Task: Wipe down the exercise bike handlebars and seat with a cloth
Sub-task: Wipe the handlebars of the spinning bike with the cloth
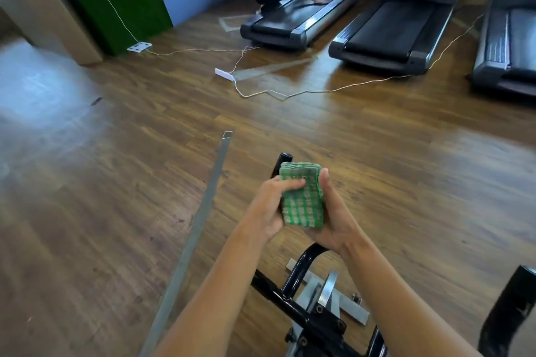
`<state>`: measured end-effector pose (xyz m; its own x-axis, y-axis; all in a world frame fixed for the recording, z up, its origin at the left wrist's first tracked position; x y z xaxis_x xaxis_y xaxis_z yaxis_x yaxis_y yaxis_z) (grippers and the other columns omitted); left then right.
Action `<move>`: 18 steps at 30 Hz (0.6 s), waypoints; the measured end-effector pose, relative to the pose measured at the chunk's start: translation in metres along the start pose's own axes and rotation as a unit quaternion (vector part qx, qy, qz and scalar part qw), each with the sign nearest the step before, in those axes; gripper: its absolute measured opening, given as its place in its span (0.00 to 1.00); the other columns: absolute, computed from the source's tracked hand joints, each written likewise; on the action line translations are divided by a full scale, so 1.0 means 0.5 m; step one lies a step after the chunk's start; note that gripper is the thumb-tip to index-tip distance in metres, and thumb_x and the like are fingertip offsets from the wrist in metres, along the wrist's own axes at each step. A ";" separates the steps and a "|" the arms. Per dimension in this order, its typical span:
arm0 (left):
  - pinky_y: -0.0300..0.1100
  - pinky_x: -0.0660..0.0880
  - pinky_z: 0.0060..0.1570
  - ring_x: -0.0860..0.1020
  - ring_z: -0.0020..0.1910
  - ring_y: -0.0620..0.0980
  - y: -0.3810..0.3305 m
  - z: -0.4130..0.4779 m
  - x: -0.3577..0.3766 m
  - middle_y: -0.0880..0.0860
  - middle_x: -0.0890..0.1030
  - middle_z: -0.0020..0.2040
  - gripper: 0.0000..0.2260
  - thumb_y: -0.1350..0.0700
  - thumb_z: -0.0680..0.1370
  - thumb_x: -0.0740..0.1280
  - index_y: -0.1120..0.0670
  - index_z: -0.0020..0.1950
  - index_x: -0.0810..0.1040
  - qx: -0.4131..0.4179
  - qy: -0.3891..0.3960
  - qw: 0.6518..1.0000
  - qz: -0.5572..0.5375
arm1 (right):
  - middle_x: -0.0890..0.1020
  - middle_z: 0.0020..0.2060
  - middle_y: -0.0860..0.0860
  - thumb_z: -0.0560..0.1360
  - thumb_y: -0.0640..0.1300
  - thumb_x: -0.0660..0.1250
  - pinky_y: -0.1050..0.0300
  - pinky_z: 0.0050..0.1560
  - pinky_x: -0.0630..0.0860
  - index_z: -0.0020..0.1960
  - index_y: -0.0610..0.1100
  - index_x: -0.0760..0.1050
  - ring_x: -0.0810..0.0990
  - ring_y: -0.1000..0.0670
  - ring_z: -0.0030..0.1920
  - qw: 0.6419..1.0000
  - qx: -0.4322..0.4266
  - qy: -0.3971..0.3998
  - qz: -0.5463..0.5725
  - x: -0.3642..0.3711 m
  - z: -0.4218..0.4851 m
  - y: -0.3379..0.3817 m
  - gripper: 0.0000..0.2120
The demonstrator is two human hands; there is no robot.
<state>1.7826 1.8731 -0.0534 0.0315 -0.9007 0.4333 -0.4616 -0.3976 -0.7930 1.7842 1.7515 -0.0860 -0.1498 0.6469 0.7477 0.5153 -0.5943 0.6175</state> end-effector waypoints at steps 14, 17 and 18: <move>0.47 0.76 0.62 0.80 0.58 0.50 -0.077 0.170 -0.121 0.52 0.83 0.58 0.12 0.60 0.81 0.65 0.54 0.64 0.81 0.164 -0.123 0.862 0.464 | 0.76 0.59 0.44 0.82 0.56 0.62 0.43 0.59 0.74 0.68 0.52 0.64 0.77 0.44 0.57 0.909 -0.167 -0.352 -0.145 0.008 0.158 -0.051 0.17; 0.50 0.80 0.57 0.84 0.51 0.48 -0.076 0.190 -0.127 0.54 0.86 0.51 0.12 0.64 0.76 0.71 0.57 0.58 0.84 0.161 -0.119 0.887 0.416 | 0.78 0.57 0.44 0.83 0.59 0.56 0.43 0.61 0.74 0.63 0.53 0.64 0.78 0.44 0.57 0.881 -0.207 -0.368 -0.212 0.045 0.225 -0.058 0.14; 0.50 0.81 0.56 0.84 0.50 0.48 -0.074 0.192 -0.130 0.54 0.86 0.50 0.11 0.65 0.75 0.72 0.57 0.57 0.85 0.167 -0.125 0.889 0.408 | 0.77 0.58 0.44 0.83 0.60 0.55 0.43 0.60 0.75 0.64 0.53 0.63 0.78 0.45 0.57 0.871 -0.219 -0.376 -0.228 0.059 0.237 -0.069 0.15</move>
<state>1.8825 1.9293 -0.0933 0.0227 -0.9073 -0.4199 -0.1334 0.4135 -0.9007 1.8619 1.8476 -0.1142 0.4245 0.8960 0.1299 0.1514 -0.2118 0.9655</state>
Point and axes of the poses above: each hand's wrist, its own z-axis towards the middle knuckle, its own x-axis out of the palm, y = z × x, the point moved 1 cm from there along z, towards the middle knuckle
